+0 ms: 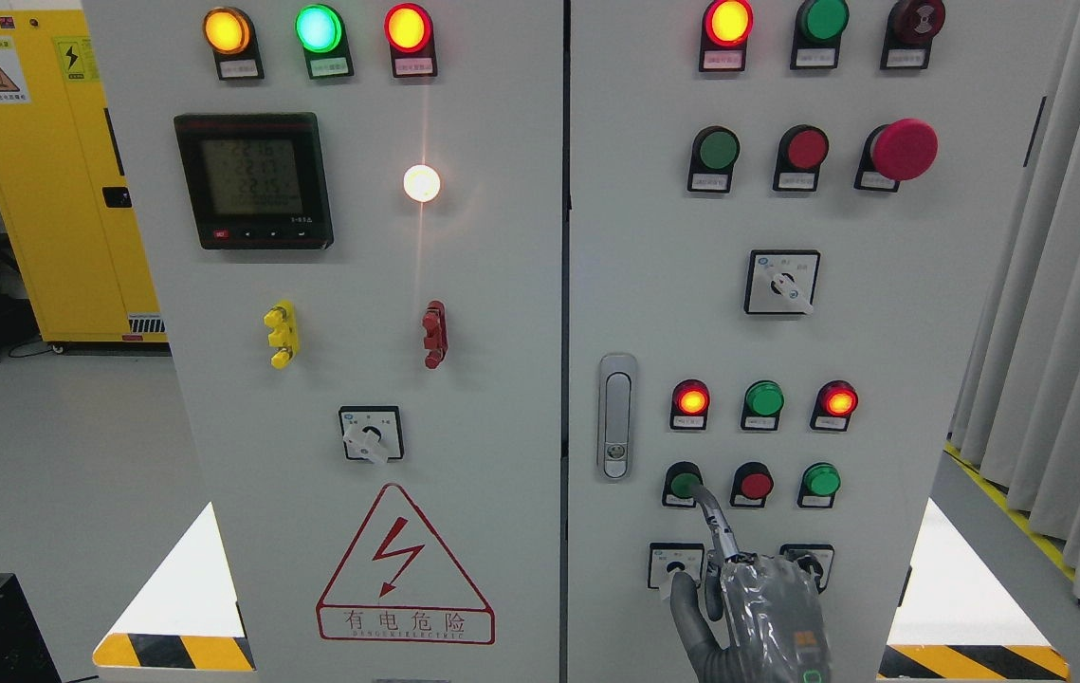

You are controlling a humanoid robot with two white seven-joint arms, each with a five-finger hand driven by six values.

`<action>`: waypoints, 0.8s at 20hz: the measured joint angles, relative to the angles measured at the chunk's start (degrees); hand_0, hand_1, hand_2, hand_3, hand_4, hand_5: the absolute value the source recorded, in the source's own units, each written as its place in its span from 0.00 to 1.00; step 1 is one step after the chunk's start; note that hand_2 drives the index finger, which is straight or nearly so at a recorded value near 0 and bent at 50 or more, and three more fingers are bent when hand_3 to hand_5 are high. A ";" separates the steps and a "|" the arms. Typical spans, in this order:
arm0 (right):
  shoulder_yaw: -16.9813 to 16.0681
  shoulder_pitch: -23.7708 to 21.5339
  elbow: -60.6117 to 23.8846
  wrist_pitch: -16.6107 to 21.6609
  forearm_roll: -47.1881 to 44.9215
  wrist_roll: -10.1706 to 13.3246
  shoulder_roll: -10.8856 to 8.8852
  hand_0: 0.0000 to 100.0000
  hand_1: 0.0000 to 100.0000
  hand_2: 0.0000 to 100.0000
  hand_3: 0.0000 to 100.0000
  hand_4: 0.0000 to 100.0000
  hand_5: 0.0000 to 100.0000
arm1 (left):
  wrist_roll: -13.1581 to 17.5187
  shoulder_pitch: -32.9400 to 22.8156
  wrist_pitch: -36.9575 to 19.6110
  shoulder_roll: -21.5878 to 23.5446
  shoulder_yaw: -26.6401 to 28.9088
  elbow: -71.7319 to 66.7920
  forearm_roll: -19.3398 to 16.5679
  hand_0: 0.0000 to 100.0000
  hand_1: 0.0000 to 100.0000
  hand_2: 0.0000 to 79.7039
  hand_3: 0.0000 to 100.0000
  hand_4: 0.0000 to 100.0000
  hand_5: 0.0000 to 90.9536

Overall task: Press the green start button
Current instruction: 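Hold the right finger at the green button, then ease back slightly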

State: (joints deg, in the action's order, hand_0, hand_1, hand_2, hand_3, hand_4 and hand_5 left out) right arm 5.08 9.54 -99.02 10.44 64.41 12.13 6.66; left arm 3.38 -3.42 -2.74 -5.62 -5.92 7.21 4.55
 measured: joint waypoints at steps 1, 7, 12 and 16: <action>0.11 -0.31 -0.45 0.20 -0.17 0.28 0.02 0.76 0.91 0.04 1.00 1.00 1.00 | 0.00 0.00 0.00 0.00 0.00 0.00 0.00 0.12 0.56 0.00 0.00 0.00 0.00; 1.19 -1.45 -2.59 0.44 -8.25 0.86 0.18 0.78 0.86 0.06 0.54 0.65 0.79 | 0.00 -0.02 0.00 0.00 0.00 0.00 0.01 0.12 0.56 0.00 0.00 0.00 0.00; 2.07 -2.94 -4.14 0.50 -20.59 -2.41 0.26 0.80 0.83 0.00 0.16 0.19 0.23 | 0.00 -0.02 0.00 0.00 0.00 0.00 0.02 0.12 0.56 0.00 0.00 0.00 0.00; 2.94 -5.64 -5.70 0.80 -30.05 -3.22 0.27 0.82 0.80 0.00 0.00 0.02 0.05 | 0.00 -0.02 0.00 0.00 0.00 0.00 0.02 0.12 0.56 0.00 0.00 0.00 0.00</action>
State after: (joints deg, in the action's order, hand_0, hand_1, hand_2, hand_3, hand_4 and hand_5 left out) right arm 8.02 3.90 -104.72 11.24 34.36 8.91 6.94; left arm 3.38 -3.43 -2.74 -5.62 -5.92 7.21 4.57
